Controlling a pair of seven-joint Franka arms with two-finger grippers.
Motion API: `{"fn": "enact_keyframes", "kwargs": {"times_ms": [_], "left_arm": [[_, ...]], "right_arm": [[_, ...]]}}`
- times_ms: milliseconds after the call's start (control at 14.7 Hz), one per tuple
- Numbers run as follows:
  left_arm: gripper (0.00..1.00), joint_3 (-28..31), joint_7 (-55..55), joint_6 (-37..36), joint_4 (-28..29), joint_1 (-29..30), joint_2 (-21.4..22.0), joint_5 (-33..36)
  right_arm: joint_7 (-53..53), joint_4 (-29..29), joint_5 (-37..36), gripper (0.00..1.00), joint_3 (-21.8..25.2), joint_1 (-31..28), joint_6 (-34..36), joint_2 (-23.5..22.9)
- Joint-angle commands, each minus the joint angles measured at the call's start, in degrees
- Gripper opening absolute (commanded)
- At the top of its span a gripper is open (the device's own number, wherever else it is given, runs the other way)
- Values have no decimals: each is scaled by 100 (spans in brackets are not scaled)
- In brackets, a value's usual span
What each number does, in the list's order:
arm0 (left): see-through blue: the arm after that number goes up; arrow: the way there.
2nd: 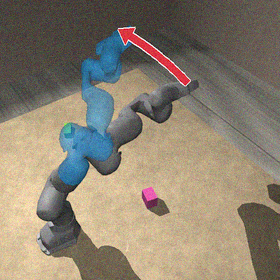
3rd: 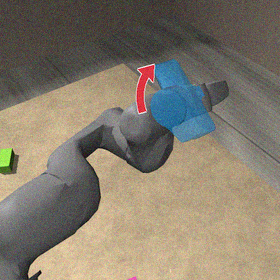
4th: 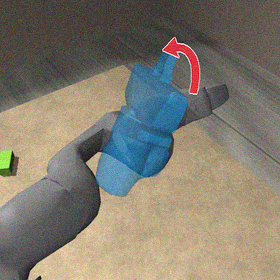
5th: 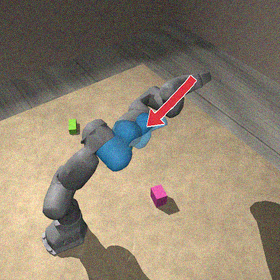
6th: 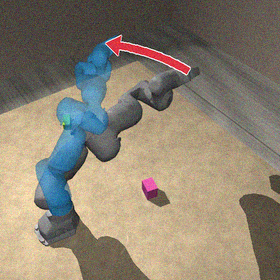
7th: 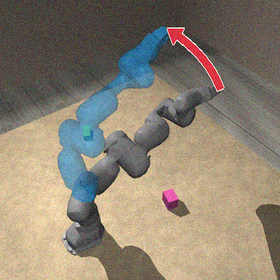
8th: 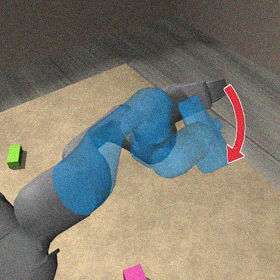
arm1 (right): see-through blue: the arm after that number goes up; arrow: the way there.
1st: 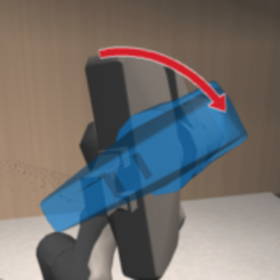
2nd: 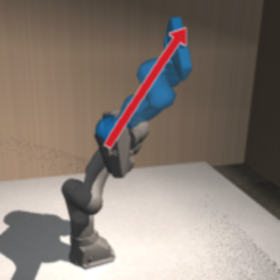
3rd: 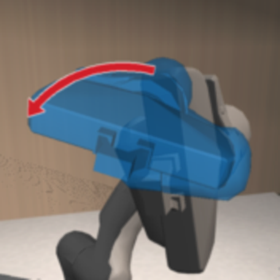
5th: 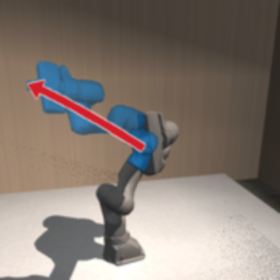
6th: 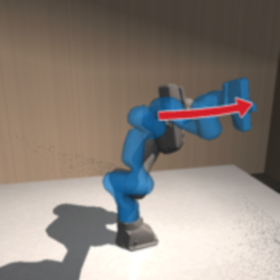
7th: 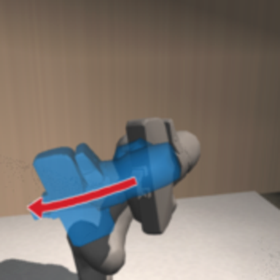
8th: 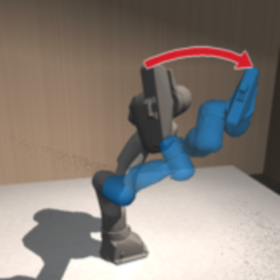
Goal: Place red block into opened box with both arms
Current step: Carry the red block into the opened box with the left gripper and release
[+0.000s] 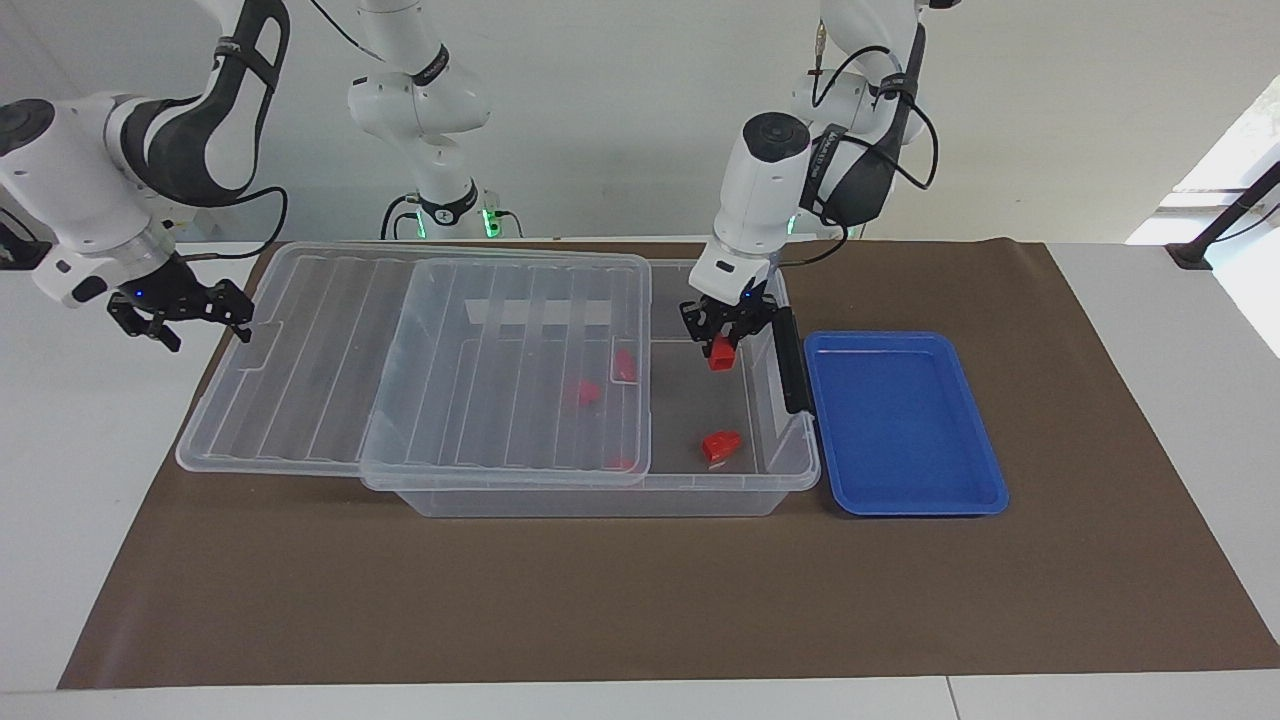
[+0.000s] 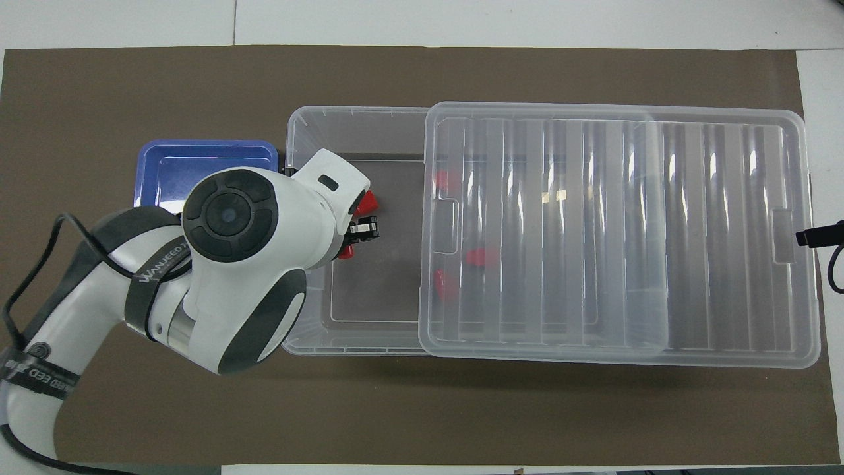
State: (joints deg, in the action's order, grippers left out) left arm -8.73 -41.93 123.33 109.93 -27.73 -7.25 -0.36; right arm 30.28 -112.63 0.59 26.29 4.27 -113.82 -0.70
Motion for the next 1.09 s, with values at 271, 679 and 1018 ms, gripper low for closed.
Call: {"fn": "enact_keyframes", "kwargs": {"times_ms": [271,679,1018], "left_arm": [[0,82,-175,779,370,-162,-365,-35],[0,82,-166,1105,854,-242,-514,-35],[100,91,-157,1133,987,-242,-488,-35]], "right_arm": [[66,485,-41,100,-62,13,447,-122],[-978,1365,-50,100,-694,48,1475,-194],[-2014,1875,-50,100,-1283,48,2214,-194]]}}
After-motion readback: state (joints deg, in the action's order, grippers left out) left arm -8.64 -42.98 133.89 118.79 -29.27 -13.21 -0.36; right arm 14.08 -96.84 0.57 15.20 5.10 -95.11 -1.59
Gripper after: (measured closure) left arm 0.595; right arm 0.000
